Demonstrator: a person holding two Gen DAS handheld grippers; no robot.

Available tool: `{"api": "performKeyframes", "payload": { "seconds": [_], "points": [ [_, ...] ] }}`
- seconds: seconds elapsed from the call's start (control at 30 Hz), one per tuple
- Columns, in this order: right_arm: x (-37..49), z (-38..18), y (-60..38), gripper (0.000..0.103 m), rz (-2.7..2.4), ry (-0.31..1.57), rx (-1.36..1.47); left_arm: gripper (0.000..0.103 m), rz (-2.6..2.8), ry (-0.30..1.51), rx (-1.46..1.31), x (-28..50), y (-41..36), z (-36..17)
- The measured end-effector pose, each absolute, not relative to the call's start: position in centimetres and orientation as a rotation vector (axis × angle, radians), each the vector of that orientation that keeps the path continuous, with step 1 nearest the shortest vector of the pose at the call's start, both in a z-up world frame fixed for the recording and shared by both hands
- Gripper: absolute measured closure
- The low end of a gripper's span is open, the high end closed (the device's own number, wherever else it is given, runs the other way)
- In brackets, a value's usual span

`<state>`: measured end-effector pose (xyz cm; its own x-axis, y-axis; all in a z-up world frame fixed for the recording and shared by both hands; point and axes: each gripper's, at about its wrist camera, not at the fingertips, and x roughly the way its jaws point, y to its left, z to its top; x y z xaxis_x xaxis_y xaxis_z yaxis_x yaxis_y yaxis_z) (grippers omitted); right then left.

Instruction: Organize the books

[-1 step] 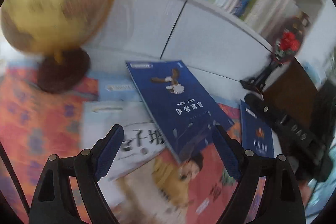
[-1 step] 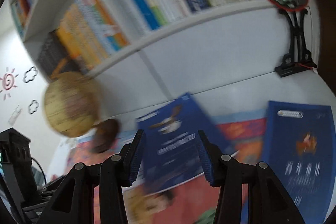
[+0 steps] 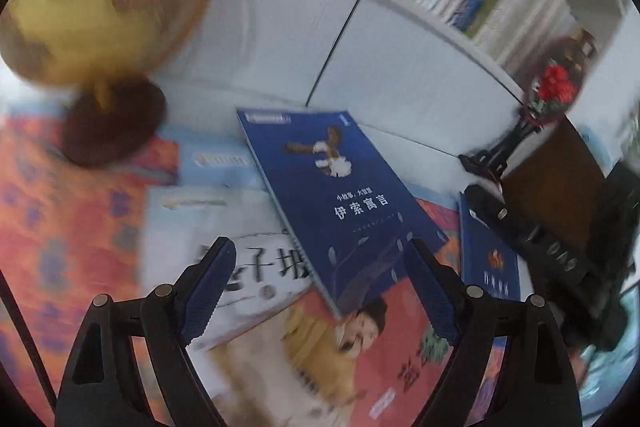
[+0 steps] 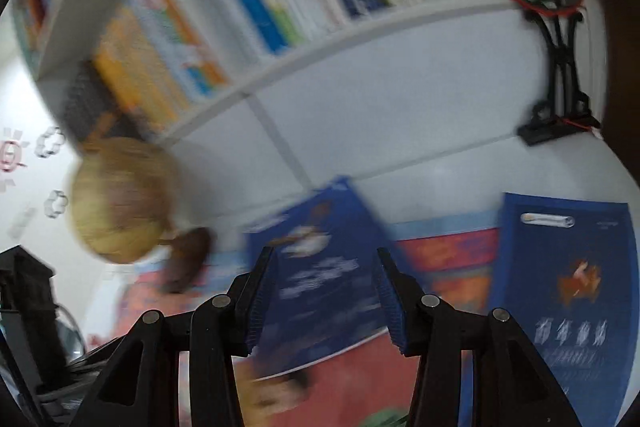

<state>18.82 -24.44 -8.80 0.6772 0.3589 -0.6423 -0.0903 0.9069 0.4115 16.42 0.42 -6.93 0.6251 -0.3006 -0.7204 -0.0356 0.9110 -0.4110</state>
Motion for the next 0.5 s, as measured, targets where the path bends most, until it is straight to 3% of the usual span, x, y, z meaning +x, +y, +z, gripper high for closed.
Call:
{"api": "performKeyframes", "payload": {
  "seconds": [0.13, 0.5],
  "points": [
    [20.3, -12.3, -24.7, 0.056, 0.215, 0.864, 0.34, 0.018, -0.204, 0.915, -0.427, 17.2, -0.4, -10.0],
    [20.1, -13.8, -22.4, 0.056, 0.178, 0.968, 0.242, 0.017, -0.3, 0.919, -0.229, 16.7, -2.9, -9.4]
  ]
}}
